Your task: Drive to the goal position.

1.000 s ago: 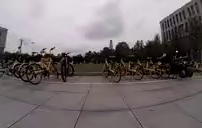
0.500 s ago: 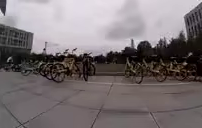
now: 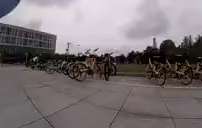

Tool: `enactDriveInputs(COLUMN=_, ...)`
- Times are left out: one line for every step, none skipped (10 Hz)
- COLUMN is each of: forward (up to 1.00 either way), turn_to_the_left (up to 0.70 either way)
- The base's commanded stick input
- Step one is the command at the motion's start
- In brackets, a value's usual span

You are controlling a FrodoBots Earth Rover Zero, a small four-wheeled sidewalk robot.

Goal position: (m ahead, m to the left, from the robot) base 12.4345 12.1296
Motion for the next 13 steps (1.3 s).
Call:
enactDriveInputs(forward=0.0, turn_to_the_left=0.6)
enactDriveInputs(forward=0.0, turn_to_the_left=0.6)
enactDriveInputs(forward=0.0, turn_to_the_left=0.6)
enactDriveInputs(forward=0.0, turn_to_the_left=0.6)
enactDriveInputs(forward=0.0, turn_to_the_left=0.6)
enactDriveInputs(forward=0.0, turn_to_the_left=0.6)
enactDriveInputs(forward=0.0, turn_to_the_left=0.6)
enactDriveInputs(forward=0.0, turn_to_the_left=0.6)
enactDriveInputs(forward=0.0, turn_to_the_left=0.5)
enactDriveInputs(forward=0.0, turn_to_the_left=0.0)
enactDriveInputs(forward=0.0, turn_to_the_left=0.0)
enactDriveInputs(forward=0.0, turn_to_the_left=0.0)
enactDriveInputs(forward=0.0, turn_to_the_left=0.0)
